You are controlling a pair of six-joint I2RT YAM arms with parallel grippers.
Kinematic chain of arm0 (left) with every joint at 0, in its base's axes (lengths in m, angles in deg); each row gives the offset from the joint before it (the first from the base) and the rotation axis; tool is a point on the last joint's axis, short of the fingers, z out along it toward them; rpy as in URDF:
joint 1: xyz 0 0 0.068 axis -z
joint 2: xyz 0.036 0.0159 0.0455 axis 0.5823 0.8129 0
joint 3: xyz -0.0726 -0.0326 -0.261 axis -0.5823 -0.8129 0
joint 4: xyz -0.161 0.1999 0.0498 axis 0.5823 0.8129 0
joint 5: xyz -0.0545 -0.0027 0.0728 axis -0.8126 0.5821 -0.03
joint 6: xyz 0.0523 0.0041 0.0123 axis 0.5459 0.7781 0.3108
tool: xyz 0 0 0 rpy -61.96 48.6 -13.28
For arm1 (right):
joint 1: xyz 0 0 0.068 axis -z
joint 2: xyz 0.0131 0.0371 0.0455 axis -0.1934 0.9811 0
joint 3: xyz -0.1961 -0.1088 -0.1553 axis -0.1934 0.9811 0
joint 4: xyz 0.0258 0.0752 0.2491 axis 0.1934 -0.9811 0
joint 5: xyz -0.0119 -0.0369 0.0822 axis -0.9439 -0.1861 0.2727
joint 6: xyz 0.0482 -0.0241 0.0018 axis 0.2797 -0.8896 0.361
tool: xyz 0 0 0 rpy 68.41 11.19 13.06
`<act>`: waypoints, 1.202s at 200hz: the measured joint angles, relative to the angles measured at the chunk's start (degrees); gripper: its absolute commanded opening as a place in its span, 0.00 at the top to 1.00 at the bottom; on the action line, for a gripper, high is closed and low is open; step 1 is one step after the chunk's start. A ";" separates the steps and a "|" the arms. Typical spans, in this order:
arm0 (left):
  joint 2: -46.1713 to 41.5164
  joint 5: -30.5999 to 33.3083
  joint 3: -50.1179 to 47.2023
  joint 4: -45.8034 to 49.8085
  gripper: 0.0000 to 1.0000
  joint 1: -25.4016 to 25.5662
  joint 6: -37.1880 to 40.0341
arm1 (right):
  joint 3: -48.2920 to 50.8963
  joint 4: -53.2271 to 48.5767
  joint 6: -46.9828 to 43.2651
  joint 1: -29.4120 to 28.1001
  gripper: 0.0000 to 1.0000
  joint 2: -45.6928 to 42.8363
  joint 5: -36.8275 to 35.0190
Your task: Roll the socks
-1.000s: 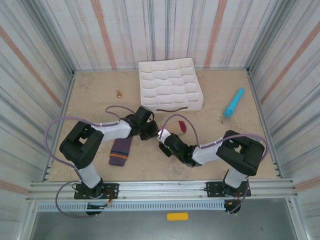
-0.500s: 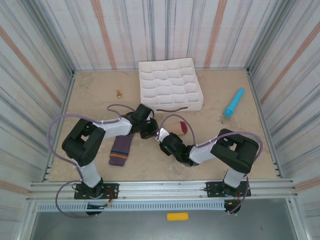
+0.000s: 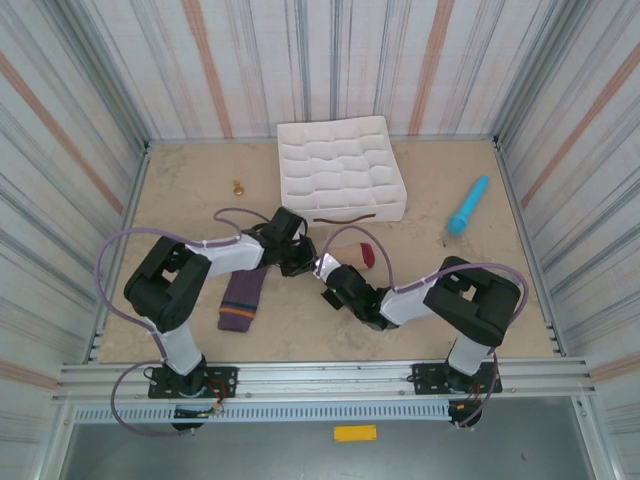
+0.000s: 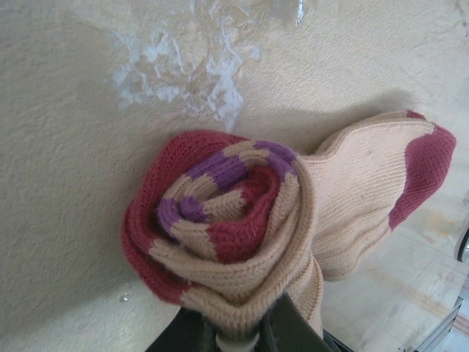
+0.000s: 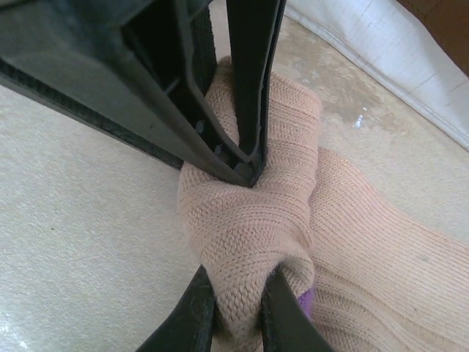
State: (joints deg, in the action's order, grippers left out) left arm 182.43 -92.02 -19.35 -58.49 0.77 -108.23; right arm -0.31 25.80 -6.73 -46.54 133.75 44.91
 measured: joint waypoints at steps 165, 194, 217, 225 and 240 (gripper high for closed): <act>-5.84 2.99 4.66 6.29 0.44 -0.79 14.14 | 4.92 8.50 26.27 22.18 1.00 -0.26 48.68; -0.98 0.31 12.28 11.13 0.44 -1.46 22.75 | 7.02 10.95 27.93 22.53 1.00 -0.26 51.69; 2.08 -2.21 15.02 13.90 0.44 -1.81 28.26 | 8.26 12.70 28.30 22.53 1.00 -0.26 52.70; 3.23 -3.10 15.80 14.93 0.44 -1.90 29.94 | 8.46 13.00 28.30 22.53 1.00 -0.26 52.76; 5.70 -4.85 17.27 16.44 0.43 -1.95 33.09 | 8.70 13.33 28.30 22.53 1.00 -0.26 52.87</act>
State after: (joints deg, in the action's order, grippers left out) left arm 188.13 -96.88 -2.08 -42.05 -1.18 -75.14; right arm 8.39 39.13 21.58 -24.00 133.49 97.78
